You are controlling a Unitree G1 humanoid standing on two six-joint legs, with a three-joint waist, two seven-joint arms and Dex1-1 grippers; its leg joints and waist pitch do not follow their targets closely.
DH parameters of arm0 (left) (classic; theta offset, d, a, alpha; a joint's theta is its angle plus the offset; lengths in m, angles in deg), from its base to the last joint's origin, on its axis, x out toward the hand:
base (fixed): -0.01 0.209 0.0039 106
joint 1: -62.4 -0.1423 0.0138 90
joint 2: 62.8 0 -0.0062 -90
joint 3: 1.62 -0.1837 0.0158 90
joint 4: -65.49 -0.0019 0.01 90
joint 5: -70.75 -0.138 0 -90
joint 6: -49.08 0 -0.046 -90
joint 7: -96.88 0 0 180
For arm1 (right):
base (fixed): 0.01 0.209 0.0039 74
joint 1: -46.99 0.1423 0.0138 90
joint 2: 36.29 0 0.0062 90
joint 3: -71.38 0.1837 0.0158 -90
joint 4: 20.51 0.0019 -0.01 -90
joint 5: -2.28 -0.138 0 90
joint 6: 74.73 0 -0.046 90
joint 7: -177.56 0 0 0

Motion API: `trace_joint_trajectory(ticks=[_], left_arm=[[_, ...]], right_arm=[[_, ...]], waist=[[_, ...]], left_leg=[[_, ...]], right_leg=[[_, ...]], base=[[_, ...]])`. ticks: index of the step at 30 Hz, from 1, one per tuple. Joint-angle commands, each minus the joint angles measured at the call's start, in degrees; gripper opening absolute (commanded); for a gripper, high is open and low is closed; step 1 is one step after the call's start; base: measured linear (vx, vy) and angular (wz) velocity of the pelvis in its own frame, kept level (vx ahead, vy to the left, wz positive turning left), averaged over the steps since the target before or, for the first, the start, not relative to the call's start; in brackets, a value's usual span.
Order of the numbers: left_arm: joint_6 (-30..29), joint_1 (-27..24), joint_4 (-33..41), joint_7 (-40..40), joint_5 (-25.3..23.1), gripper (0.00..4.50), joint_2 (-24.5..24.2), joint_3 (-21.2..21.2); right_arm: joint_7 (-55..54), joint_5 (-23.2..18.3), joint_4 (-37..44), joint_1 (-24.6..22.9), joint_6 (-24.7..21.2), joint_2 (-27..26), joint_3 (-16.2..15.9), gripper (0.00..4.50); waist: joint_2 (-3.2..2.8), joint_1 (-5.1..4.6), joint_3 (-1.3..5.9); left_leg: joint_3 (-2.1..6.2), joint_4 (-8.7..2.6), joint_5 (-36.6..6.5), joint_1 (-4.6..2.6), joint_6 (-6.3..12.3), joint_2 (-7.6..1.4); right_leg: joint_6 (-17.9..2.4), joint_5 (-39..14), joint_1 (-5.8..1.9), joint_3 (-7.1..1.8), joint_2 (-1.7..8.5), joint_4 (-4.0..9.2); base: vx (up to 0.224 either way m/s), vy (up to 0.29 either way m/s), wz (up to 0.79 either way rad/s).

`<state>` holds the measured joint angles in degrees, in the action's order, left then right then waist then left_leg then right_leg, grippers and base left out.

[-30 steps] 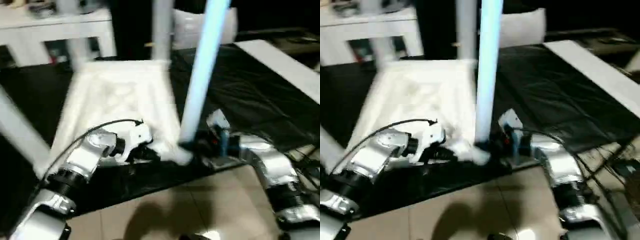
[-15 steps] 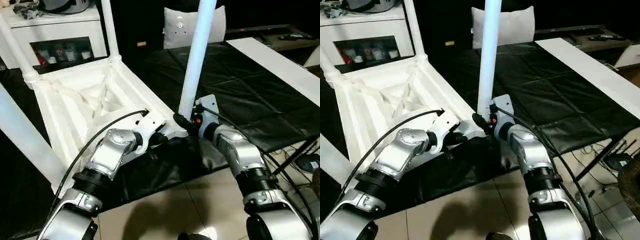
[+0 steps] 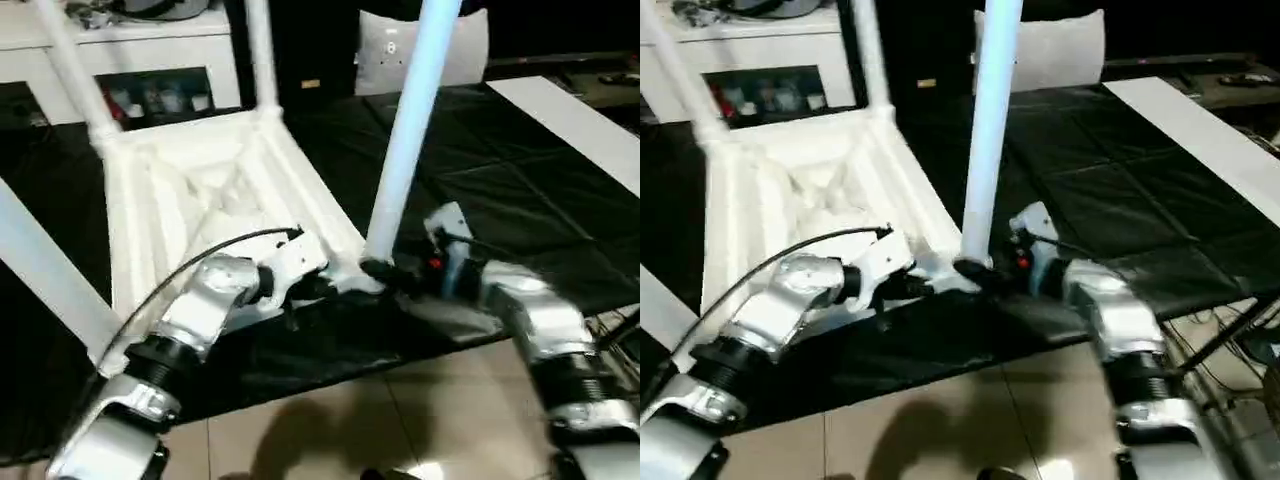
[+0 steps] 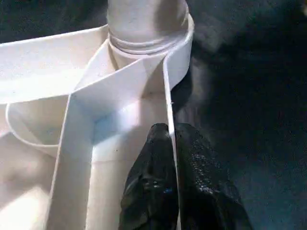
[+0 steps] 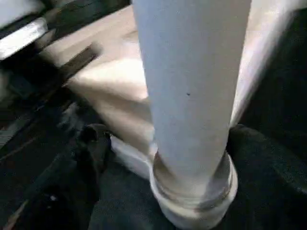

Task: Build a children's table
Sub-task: Rotate leg to tighten

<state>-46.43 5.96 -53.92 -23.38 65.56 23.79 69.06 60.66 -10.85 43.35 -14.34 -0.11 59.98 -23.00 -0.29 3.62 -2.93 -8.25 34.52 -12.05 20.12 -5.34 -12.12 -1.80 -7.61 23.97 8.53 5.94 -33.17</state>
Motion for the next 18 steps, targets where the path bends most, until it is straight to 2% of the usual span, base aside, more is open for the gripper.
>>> trace_joint_trajectory(ticks=[1,5,6,8,10,14,15,16,18], left_arm=[[5.6,1.5,0.6,5.9,-0.2,0.00,-0.8,-3.1],[9.7,2.0,-0.8,10.6,-0.8,0.00,-2.3,-5.3],[11.0,2.1,-1.1,12.5,-0.6,0.00,-2.7,-5.8],[11.9,2.1,-1.2,13.8,-0.4,0.00,-2.9,-6.2],[14.6,2.6,-2.3,16.9,0.1,0.00,-3.4,-7.0],[16.3,3.4,-3.2,19.4,0.8,0.00,-3.3,-7.1],[16.3,3.5,-3.3,19.5,0.8,0.00,-3.2,-7.1],[16.6,3.7,-3.7,19.6,0.9,0.00,-3.1,-7.1],[17.4,4.0,-4.4,19.9,0.8,0.00,-3.0,-7.0]], right_arm=[[5.6,0.2,1.1,-0.2,1.7,1.7,-2.0,4.34],[10.9,0.7,0.0,0.2,4.0,3.4,-3.1,4.34],[12.1,0.9,-0.5,0.4,4.4,3.7,-3.6,4.09],[13.1,0.8,-0.8,0.6,4.2,3.9,-3.9,4.01],[16.2,-0.6,-0.3,0.7,3.7,4.4,-4.9,3.71],[17.9,-0.9,-0.4,0.8,4.4,4.2,-5.7,3.51],[18.7,-1.0,-0.4,0.8,4.2,4.2,-6.1,3.33],[19.6,-1.1,-0.5,0.7,3.7,4.2,-6.4,3.20],[21.2,-1.4,-0.3,0.6,3.2,4.1,-6.9,3.14]], waist=[[0.35,0.19,4.26],[0.41,0.82,4.37],[0.42,1.20,4.37],[0.46,1.62,4.55],[0.64,1.86,4.61],[0.64,2.25,4.58],[0.64,2.40,4.56],[0.94,2.42,4.54],[0.82,2.49,4.51]], left_leg=[[-1.05,-3.67,-7.3,0.30,5.54,-0.80],[-1.10,-3.70,-6.9,0.22,4.79,-1.00],[-1.11,-3.73,-6.5,0.15,4.76,-1.05],[-1.07,-3.69,-5.3,0.16,4.80,-1.16],[-1.14,-3.66,-4.8,0.25,5.23,-1.15],[-1.17,-3.67,-4.9,0.28,5.06,-1.19],[-1.19,-3.69,-5.2,0.23,4.86,-1.20],[-1.24,-3.71,-5.3,0.33,4.74,-1.18],[-1.20,-3.69,-5.3,0.41,4.69,-1.06]], right_leg=[[-8.6,-19.3,-4.18,-3.16,2.54,3.79],[-8.9,-18.8,-4.17,-3.28,2.54,3.53],[-9.0,-18.4,-4.14,-3.35,2.61,3.49],[-9.9,-16.1,-4.21,-3.44,2.67,3.03],[-10.7,-14.6,-4.29,-3.46,2.66,2.67],[-10.6,-15.0,-4.25,-3.51,2.81,2.71],[-10.5,-15.5,-4.24,-3.52,2.84,2.80],[-10.2,-15.9,-4.29,-3.52,2.81,2.83],[-9.6,-16.8,-4.34,-3.44,2.79,2.94]], base=[[0.000,0.000,0.00],[0.000,0.000,0.00],[0.000,0.000,0.00],[0.000,0.000,0.00],[0.000,0.000,0.00],[0.000,0.000,0.00],[0.000,0.000,0.00],[0.000,0.000,0.00],[0.000,0.000,0.00]])
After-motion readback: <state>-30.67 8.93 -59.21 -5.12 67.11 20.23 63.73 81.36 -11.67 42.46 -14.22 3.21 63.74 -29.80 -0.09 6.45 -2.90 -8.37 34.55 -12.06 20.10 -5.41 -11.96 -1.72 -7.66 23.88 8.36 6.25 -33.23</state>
